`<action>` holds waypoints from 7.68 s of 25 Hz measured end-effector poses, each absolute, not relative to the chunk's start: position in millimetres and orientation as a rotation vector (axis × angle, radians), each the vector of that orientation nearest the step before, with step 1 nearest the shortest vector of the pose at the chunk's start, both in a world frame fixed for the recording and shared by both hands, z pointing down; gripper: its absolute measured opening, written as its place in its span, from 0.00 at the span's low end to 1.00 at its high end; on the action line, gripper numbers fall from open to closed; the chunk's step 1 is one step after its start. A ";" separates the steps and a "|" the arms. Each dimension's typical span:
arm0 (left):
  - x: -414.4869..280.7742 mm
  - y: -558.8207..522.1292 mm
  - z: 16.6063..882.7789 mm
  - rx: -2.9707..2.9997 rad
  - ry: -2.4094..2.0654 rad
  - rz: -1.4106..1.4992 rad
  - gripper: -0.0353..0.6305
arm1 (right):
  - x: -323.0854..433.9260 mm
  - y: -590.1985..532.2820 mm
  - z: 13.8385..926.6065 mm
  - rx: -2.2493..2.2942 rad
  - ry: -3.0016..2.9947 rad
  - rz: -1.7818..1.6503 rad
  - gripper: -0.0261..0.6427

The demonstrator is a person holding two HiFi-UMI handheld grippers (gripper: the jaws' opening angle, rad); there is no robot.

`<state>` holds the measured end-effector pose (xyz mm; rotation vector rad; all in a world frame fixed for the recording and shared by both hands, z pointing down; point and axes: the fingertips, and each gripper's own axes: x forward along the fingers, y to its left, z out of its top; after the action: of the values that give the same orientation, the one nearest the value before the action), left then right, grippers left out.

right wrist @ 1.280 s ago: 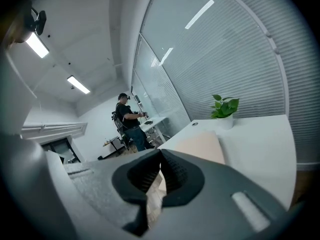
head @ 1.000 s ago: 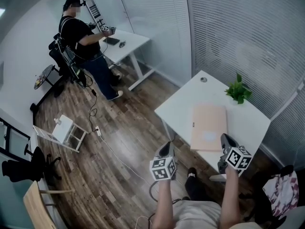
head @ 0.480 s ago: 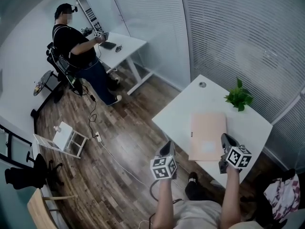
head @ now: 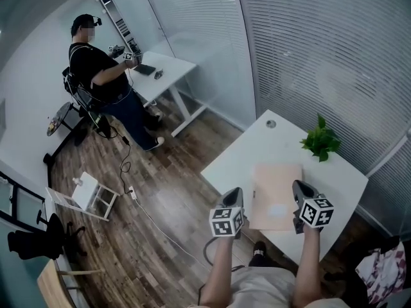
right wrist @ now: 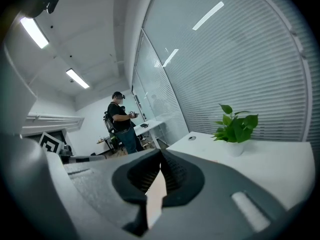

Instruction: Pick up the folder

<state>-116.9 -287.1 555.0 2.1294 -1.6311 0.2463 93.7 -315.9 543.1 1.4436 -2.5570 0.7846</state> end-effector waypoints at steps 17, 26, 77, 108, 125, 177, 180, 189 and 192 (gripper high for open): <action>-79.0 -346.3 610.6 2.168 -1.516 0.397 0.06 | 141.2 -366.9 602.5 1.535 -2.476 0.677 0.04; -88.8 -357.0 635.1 2.116 -1.525 0.384 0.06 | 146.7 -377.5 634.3 1.532 -2.414 0.758 0.04; -53.3 -354.6 726.6 1.922 -1.205 0.294 0.42 | 161.1 -366.2 710.2 1.380 -2.362 1.013 0.30; -36.1 -356.0 766.7 1.829 -1.166 0.289 0.55 | 142.2 -352.5 762.0 1.216 -2.293 1.217 0.60; -27.0 -354.2 775.4 1.804 -1.170 0.344 0.62 | 136.9 -348.2 776.7 1.214 -2.189 1.192 0.68; -56.3 -361.8 620.5 2.164 -1.481 0.158 0.62 | 105.8 -367.8 634.4 1.345 -2.551 0.780 0.68; -62.4 -358.5 608.3 2.177 -1.503 0.157 0.62 | 99.7 -365.7 623.4 1.357 -2.577 0.757 0.68; -62.0 -347.8 589.8 2.230 -1.532 0.171 0.62 | 100.0 -352.2 608.8 1.412 -2.618 0.710 0.68; -65.0 -343.6 584.2 2.243 -1.534 0.161 0.62 | 97.1 -348.1 603.5 1.421 -2.626 0.694 0.68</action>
<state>-65.0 -343.6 584.2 2.2426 -1.5338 0.1606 97.1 -348.1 603.5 1.4213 -2.6258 0.6940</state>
